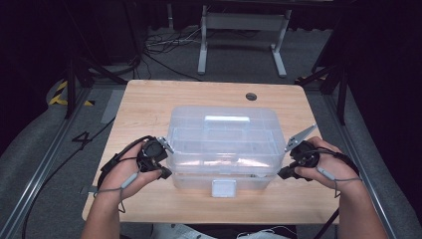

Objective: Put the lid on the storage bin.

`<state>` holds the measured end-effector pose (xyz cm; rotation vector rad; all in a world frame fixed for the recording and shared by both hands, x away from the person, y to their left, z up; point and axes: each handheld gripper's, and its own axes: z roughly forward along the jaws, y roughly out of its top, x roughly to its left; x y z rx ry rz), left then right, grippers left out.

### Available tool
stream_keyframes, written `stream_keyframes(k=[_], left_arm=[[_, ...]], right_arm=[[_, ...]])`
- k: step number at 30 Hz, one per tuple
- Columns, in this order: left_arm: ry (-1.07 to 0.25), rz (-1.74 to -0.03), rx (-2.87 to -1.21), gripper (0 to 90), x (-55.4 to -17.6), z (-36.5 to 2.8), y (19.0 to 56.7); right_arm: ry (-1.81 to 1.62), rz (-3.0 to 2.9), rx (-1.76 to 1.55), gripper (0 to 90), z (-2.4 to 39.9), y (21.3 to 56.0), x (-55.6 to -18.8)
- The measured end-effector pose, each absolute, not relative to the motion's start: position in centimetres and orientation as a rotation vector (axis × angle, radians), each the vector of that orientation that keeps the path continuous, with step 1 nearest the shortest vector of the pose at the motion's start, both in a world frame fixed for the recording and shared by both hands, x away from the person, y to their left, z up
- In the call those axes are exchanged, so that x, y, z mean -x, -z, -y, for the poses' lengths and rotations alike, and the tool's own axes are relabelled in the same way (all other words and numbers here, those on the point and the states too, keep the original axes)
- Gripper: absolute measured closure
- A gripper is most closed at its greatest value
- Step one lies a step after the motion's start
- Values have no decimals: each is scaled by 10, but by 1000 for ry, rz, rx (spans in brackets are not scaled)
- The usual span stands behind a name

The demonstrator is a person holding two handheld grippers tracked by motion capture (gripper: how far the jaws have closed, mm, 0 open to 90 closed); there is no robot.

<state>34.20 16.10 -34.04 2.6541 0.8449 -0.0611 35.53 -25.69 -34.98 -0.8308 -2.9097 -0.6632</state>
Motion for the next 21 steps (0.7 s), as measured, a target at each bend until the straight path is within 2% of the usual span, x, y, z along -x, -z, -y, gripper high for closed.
stream_keyframes(k=[21], left_arm=[[79,-846,-2706,893,-343,-156,347]], right_arm=[[595,2916,820,877,254,354,-356]])
